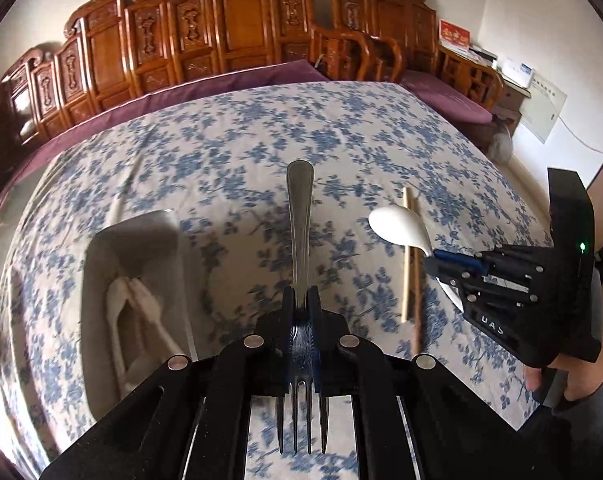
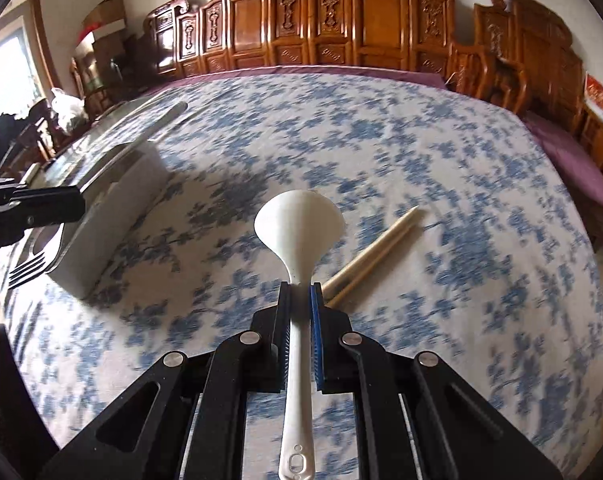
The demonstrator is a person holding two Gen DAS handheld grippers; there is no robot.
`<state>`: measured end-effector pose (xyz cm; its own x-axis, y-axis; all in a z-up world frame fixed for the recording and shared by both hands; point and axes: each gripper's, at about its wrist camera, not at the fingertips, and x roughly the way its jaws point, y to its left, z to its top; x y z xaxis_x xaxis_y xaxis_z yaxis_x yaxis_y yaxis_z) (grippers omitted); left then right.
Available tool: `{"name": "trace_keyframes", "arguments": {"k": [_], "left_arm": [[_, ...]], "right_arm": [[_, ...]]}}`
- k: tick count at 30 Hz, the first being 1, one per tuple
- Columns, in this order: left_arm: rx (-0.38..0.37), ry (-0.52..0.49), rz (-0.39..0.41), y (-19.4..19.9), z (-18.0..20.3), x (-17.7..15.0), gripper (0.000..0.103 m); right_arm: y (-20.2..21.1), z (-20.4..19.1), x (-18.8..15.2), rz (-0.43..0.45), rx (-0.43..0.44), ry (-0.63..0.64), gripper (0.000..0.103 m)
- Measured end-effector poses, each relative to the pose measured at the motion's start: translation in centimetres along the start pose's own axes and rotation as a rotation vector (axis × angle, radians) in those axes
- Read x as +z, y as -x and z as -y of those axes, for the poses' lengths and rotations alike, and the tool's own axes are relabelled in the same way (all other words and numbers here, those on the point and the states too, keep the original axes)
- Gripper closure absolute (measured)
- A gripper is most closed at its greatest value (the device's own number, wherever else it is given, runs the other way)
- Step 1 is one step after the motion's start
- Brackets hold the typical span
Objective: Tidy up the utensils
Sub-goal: 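Lower the metal fork into the grey tray and open the left gripper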
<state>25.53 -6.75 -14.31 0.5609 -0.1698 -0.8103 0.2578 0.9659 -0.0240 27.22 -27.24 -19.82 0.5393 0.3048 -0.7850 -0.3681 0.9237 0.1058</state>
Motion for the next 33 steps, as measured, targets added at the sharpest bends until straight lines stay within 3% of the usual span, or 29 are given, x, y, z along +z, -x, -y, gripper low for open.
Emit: {"name": "trace_keyframes", "arguments": {"k": [15,33], "left_arm": [[0.058,0.097,-0.024,1.4,-7.4,-1.9,0.097],[0.04,0.183,-0.12,-3.3,-13.7,-2.6,0.097]], "right_arm": [[1.9,-7.1,0.8,0.007,0.061,0.046,0.092],[2.8,-12.3,4.9,-0.031,0.042,0.155,0.092]]}}
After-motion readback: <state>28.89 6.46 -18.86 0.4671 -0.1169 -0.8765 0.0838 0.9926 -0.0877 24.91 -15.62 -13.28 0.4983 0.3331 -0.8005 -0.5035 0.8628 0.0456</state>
